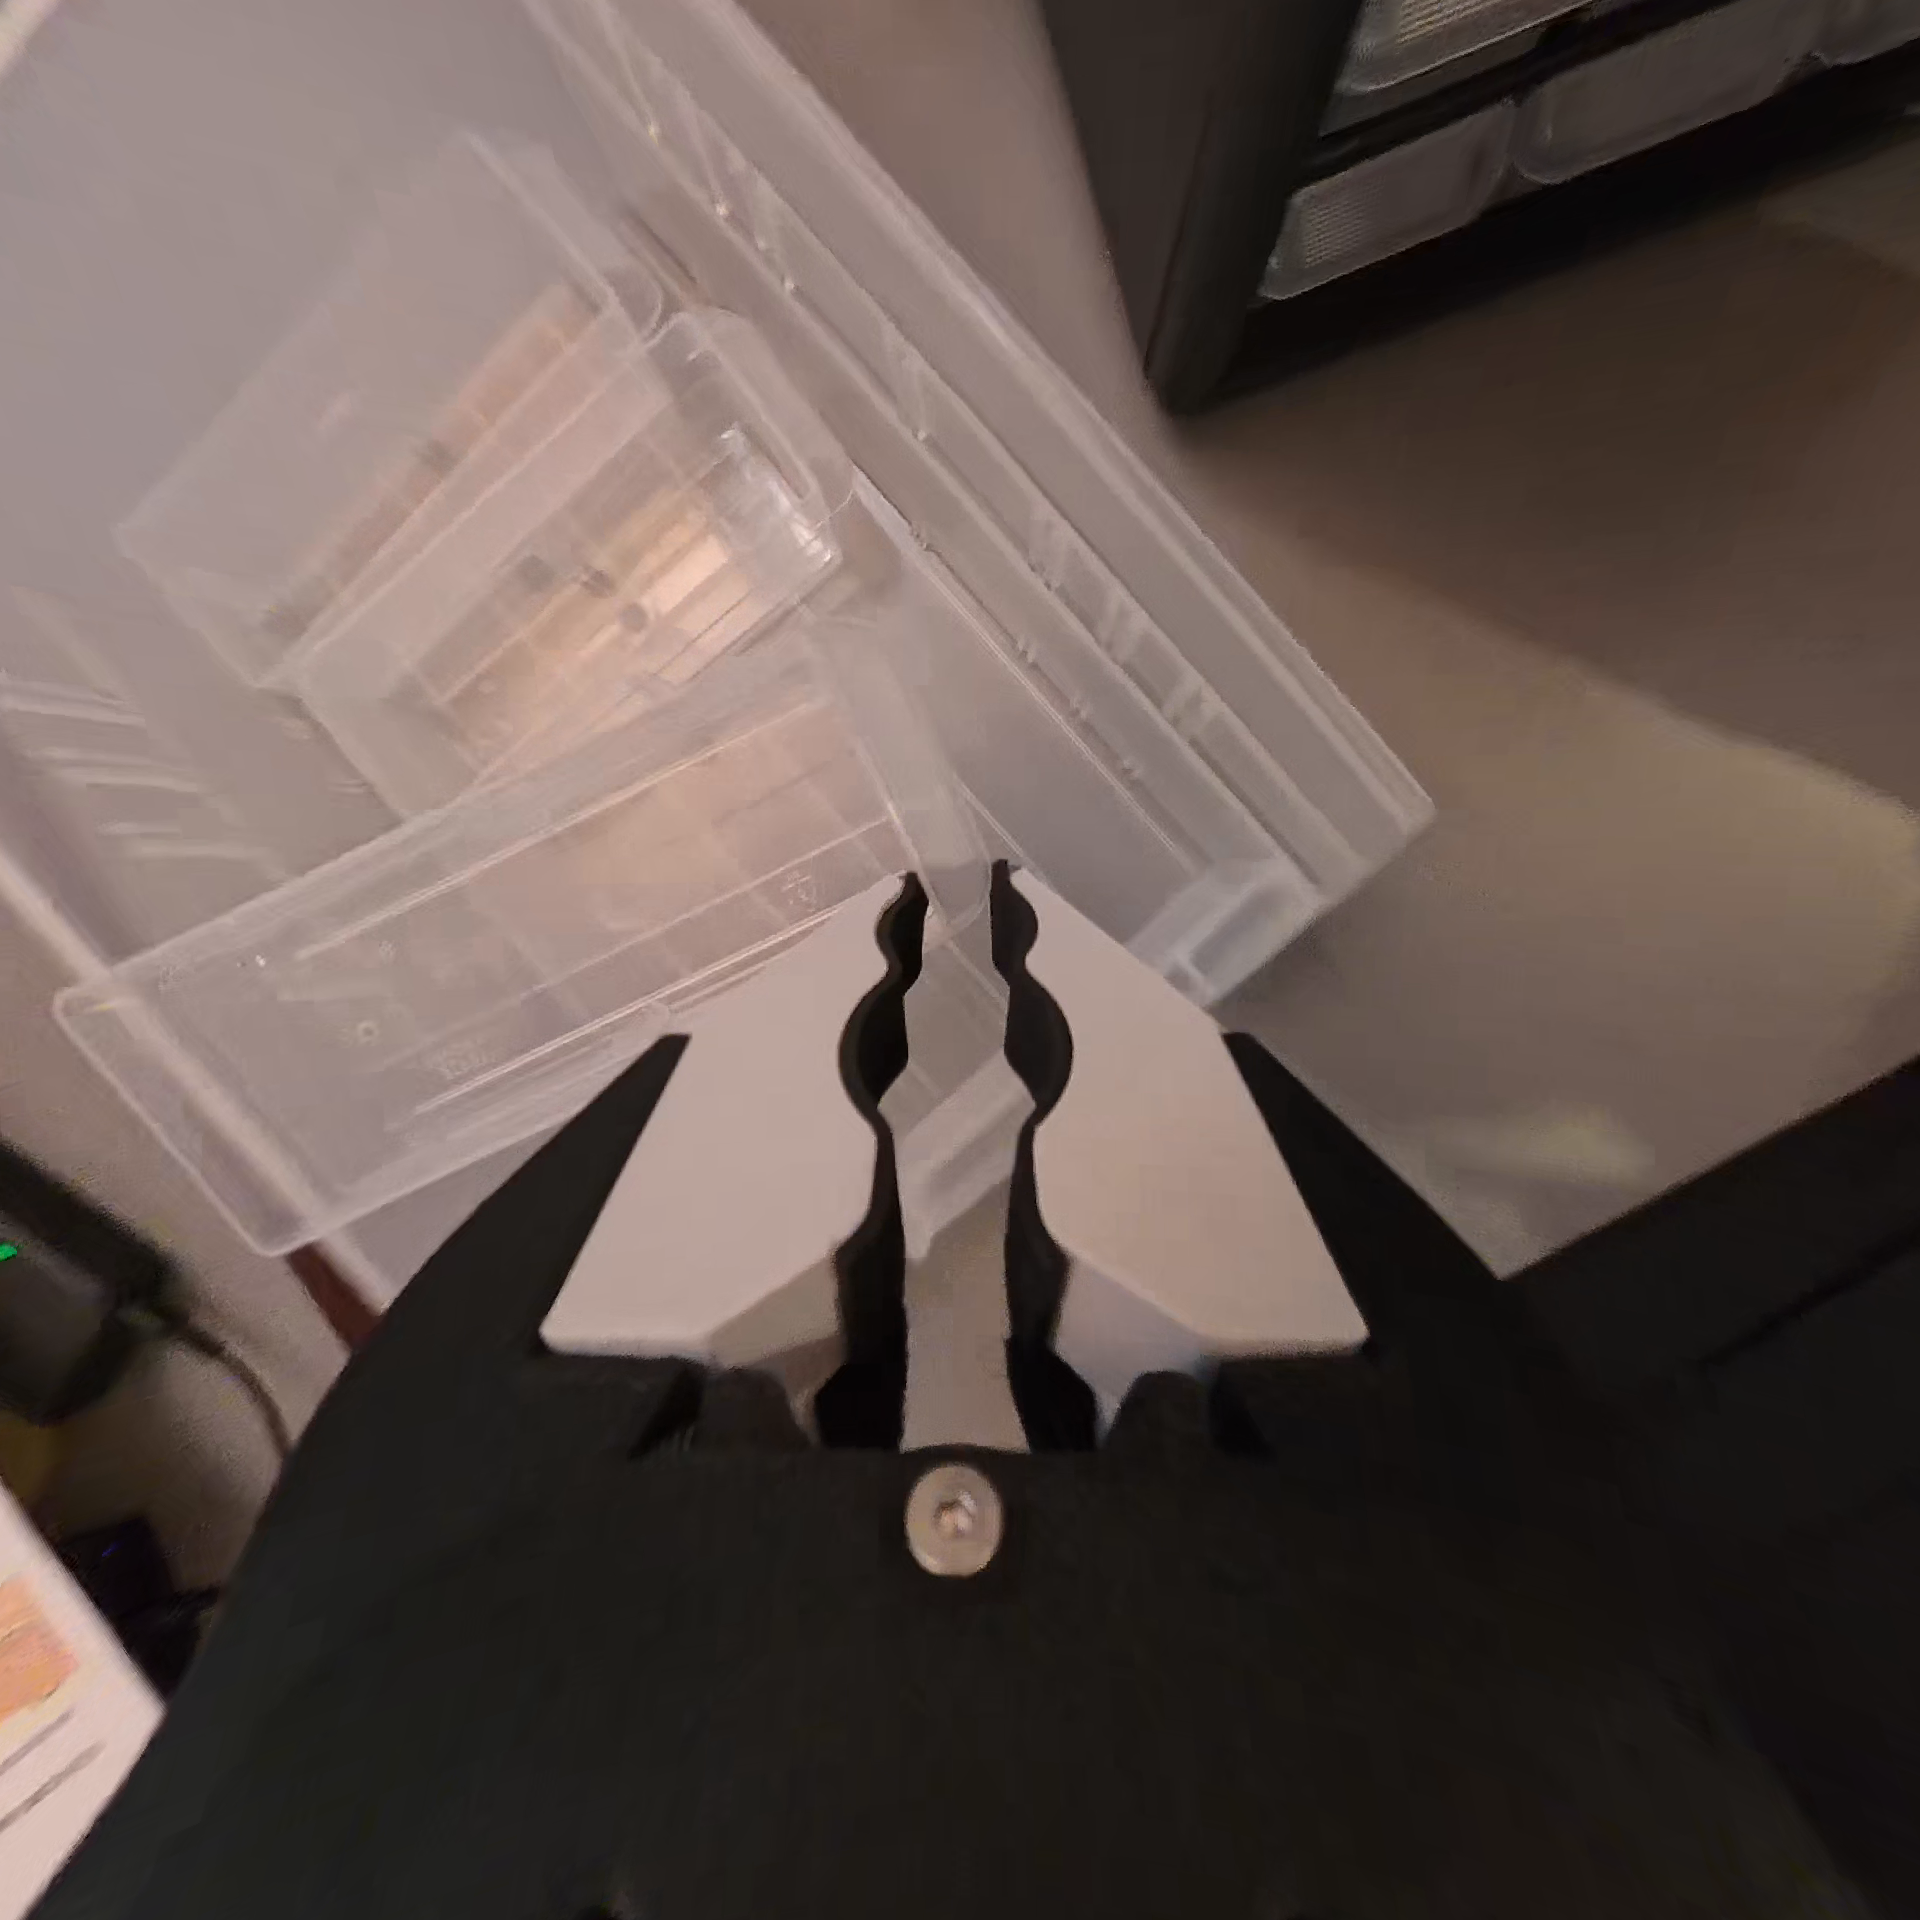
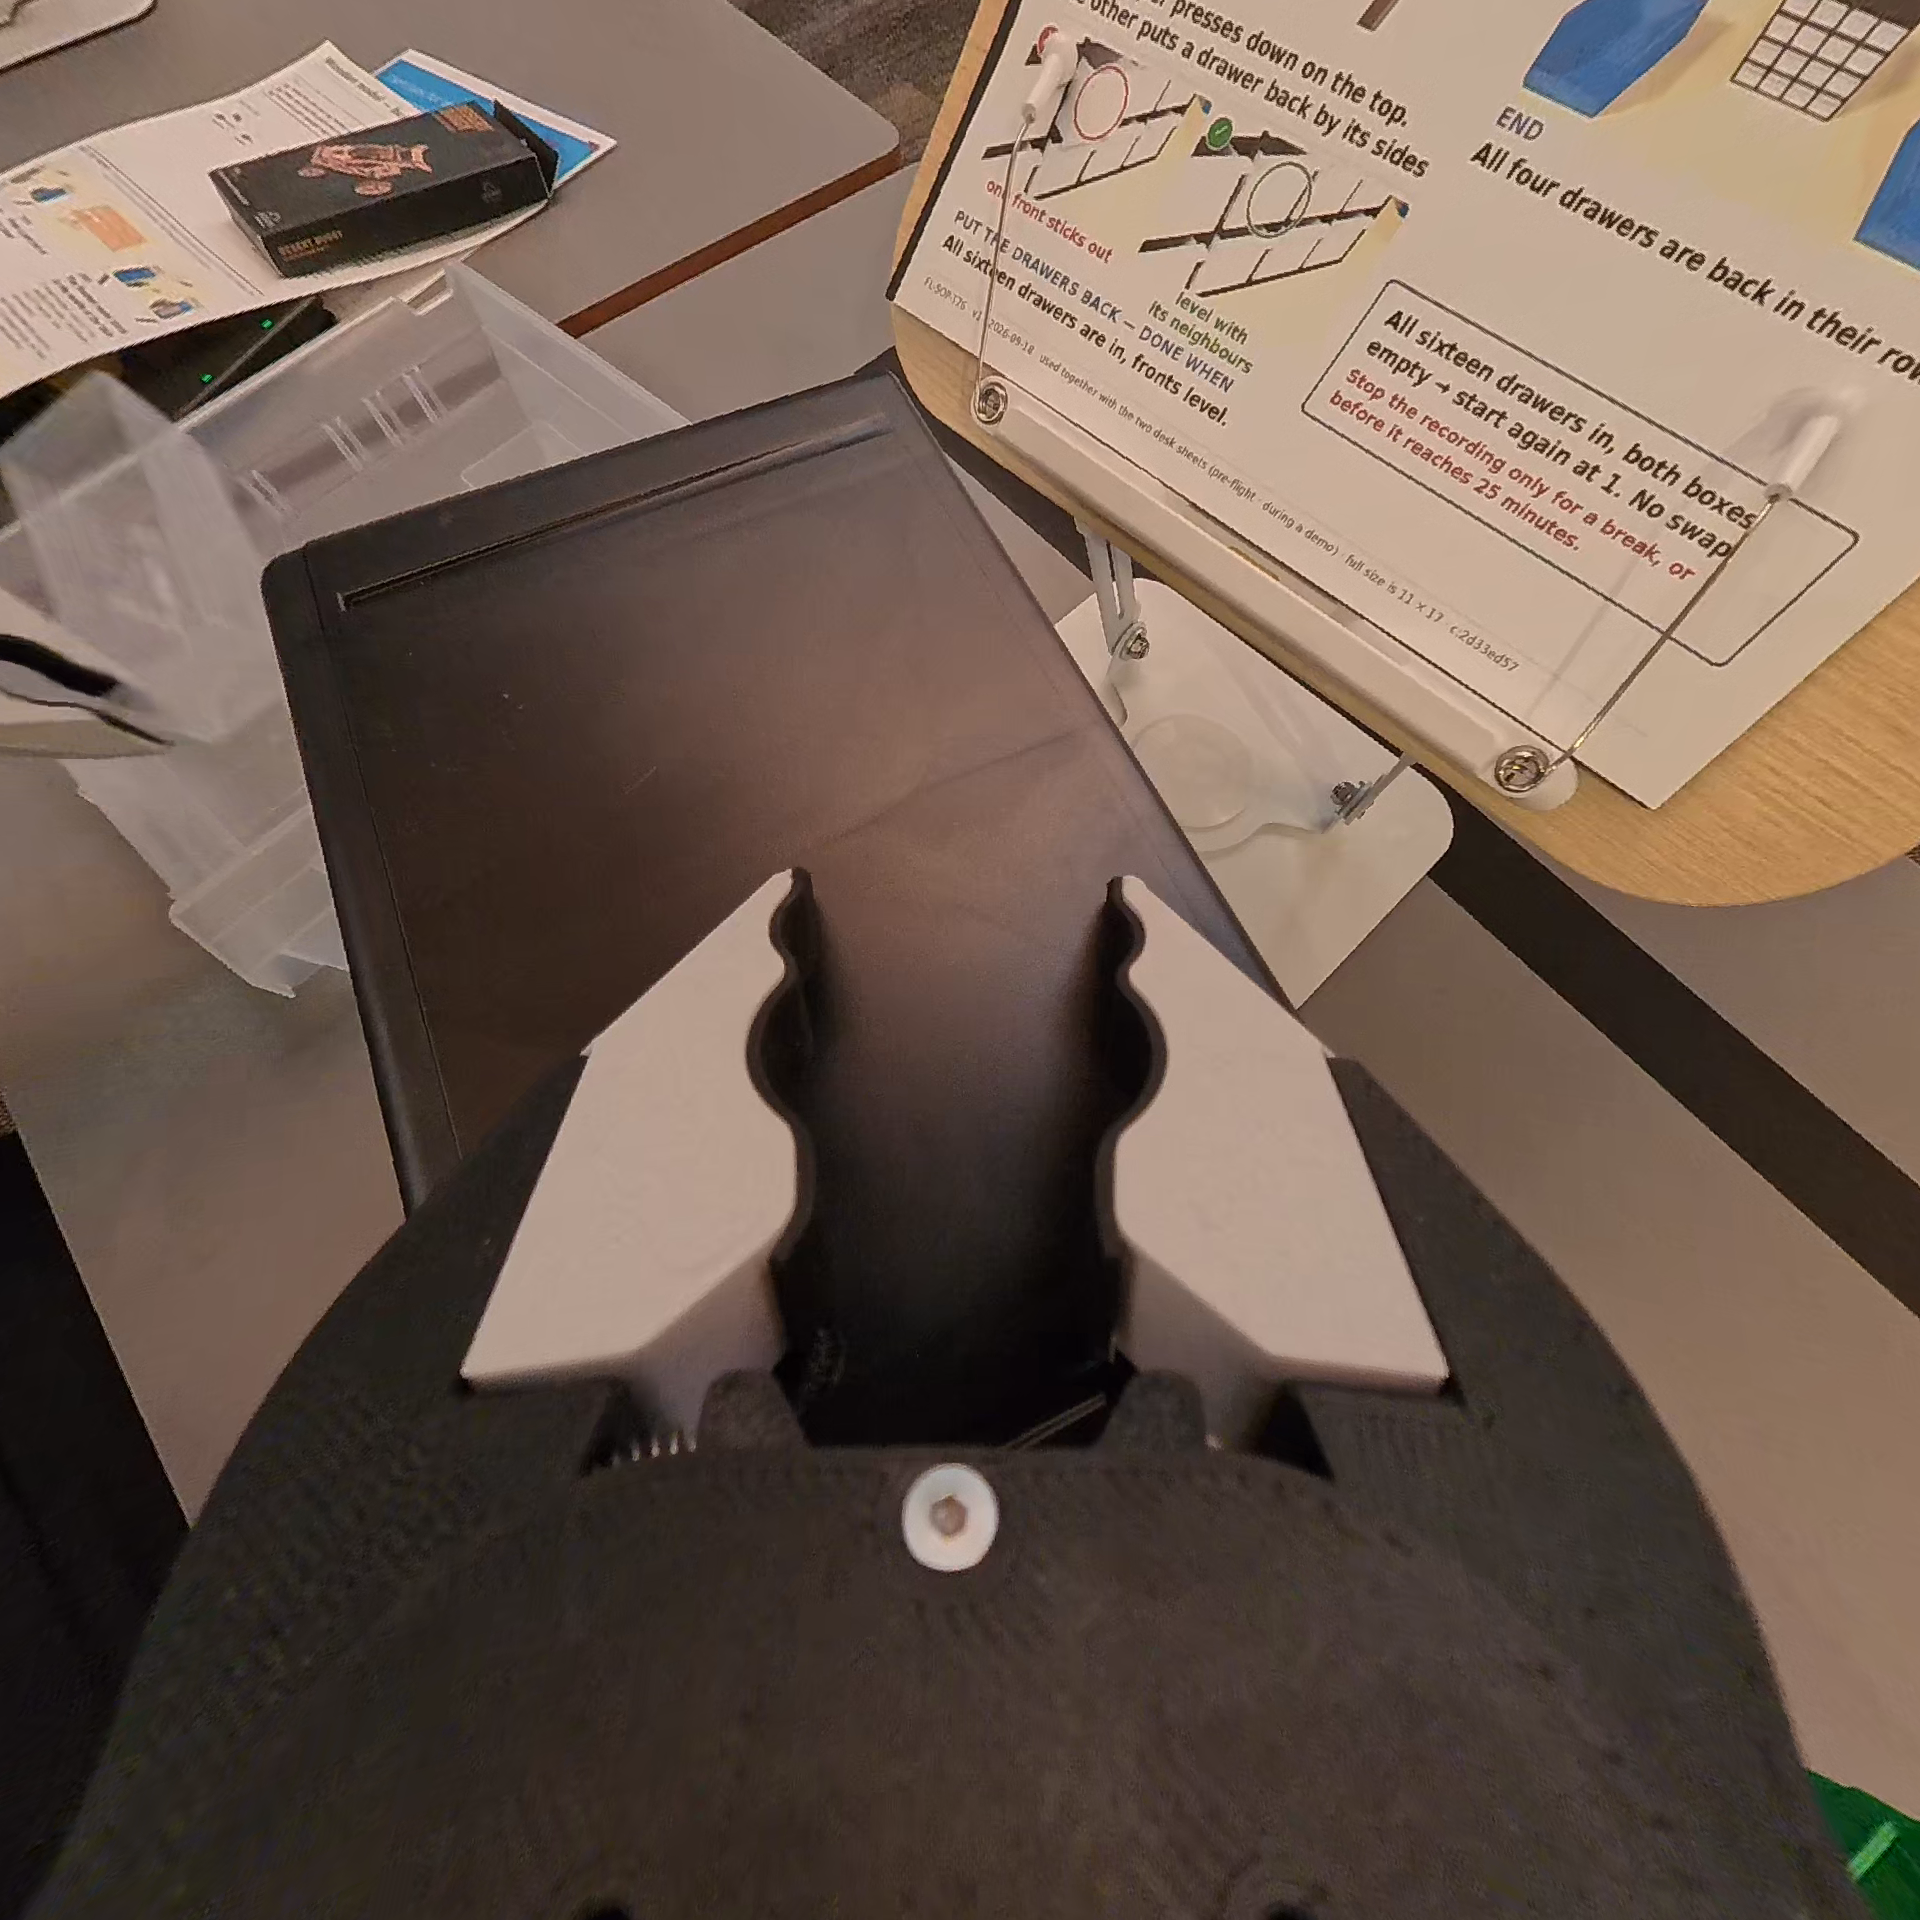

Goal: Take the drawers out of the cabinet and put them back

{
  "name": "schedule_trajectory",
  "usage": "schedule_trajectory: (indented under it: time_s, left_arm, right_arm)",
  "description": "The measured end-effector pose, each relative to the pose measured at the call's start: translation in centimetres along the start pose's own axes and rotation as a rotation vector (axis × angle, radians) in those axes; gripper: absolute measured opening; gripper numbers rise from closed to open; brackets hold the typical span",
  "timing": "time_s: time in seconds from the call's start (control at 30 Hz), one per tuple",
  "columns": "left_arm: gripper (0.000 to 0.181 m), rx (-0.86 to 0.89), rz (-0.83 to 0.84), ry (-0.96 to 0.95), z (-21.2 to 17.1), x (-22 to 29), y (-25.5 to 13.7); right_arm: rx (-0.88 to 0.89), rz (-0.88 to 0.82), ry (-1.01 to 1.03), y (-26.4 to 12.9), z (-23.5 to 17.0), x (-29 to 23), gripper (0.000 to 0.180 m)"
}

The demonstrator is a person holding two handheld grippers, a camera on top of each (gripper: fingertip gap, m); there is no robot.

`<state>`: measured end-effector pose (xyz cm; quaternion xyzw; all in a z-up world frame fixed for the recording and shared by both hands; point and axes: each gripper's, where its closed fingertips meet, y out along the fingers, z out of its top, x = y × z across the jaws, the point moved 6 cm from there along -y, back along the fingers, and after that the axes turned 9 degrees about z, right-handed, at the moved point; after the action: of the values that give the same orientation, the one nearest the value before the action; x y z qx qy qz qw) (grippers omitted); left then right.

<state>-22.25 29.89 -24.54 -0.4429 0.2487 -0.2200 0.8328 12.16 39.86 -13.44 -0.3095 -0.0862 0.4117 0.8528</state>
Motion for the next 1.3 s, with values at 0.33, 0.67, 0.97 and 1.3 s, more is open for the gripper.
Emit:
schedule_trajectory:
  time_s: [0.33, 0.67, 0.97, 1.3]
  left_arm:
    - [0.011, 0.159, -0.186, 0.623, 1.0, 12.3, -9.1]
    - [0.011, -0.014, -0.408, 1.006, -2.0, 21.7, -1.9]
    - [0.054, -0.101, -0.342, 0.856, -3.1, 17.3, -1.7]
    - [0.107, -0.106, -0.254, 0.043, -2.5, 18.0, 1.7]
  right_arm:
    - [-0.002, -0.003, 0.003, 0.0, 0.0, 0.0, 0.055]
    - [-0.005, -0.007, 0.006, 0.0, 0.0, 0.1, 0.055]
    - [-0.002, -0.004, 0.004, 0.0, 0.0, 0.0, 0.055]
    - [0.003, -0.004, 0.002, 0.0, 0.0, 0.0, 0.055]
